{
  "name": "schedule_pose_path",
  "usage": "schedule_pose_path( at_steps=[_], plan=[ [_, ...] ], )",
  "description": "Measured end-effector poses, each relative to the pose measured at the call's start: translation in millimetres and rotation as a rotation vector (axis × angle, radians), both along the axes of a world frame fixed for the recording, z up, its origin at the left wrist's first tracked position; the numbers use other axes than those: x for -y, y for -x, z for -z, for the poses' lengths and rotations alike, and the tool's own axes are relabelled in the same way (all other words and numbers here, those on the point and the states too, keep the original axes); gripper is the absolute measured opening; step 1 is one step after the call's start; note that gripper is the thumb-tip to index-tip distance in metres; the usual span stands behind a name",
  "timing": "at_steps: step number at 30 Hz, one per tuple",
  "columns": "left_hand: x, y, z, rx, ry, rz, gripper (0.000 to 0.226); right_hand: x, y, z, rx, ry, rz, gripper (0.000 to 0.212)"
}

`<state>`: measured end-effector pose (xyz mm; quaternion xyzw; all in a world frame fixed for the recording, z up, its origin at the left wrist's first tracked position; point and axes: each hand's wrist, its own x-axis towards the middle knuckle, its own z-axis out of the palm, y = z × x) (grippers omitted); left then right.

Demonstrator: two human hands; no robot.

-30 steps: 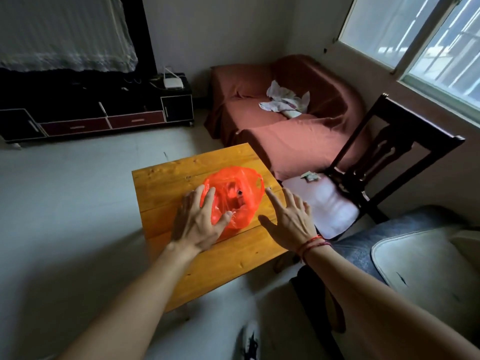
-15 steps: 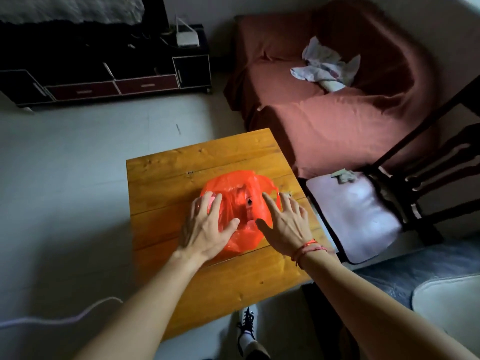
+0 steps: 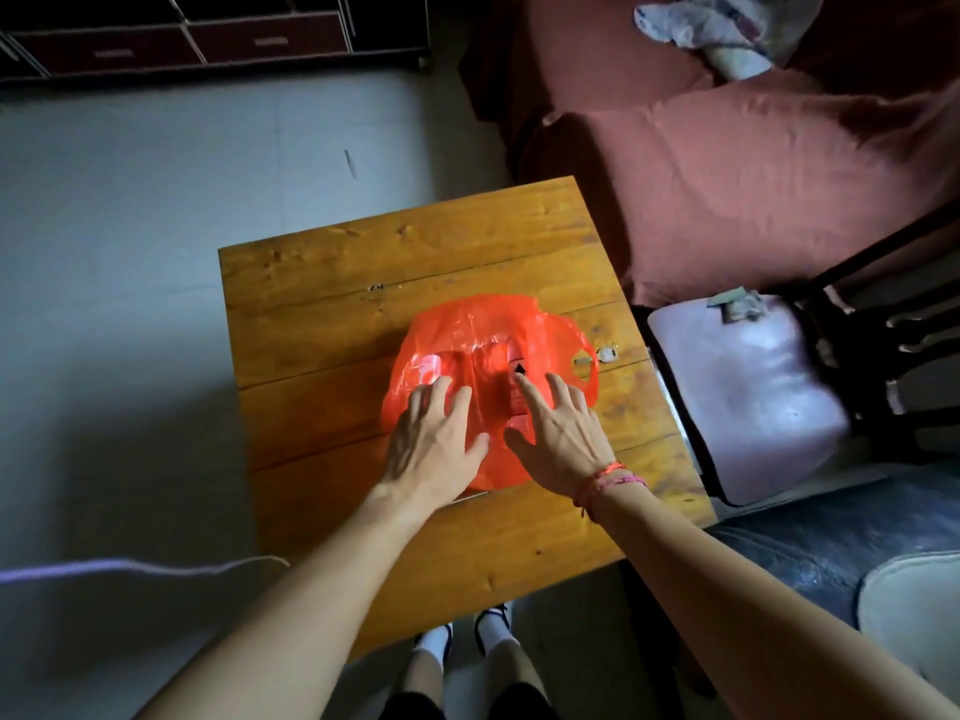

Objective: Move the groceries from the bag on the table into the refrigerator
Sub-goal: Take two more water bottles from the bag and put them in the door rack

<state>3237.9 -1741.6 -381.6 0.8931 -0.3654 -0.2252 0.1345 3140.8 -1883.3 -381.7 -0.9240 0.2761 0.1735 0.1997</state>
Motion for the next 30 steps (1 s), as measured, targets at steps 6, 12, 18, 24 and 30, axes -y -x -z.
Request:
schedule_pose_path(
  at_steps=[6, 12, 18, 24, 30],
  plan=[
    [23.8, -15.7, 33.5, -0.222, -0.086, 0.005, 0.056, -2.0, -26.7, 35.6, -0.018, -0.171, 0.057, 0.072],
    [38.1, -34.1, 68.9, -0.386, -0.168, -0.25, 0.05, 7.1, -41.8, 73.6, -0.058, -0.258, 0.186, 0.067],
    [43.0, -49.3, 74.7, -0.392, -0.234, -0.395, 0.065, 19.6, -53.1, 81.2, -0.045, -0.19, 0.241, 0.062],
    [58.3, -60.2, 85.6, -0.436, -0.245, -0.529, 0.055, 34.7, -65.3, 94.0, -0.174, -0.262, 0.4, 0.054],
    [64.0, -68.8, 98.7, -0.382, -0.202, -0.564, 0.012, 54.1, -78.1, 112.6, -0.218, -0.307, 0.561, 0.06]
  ],
)
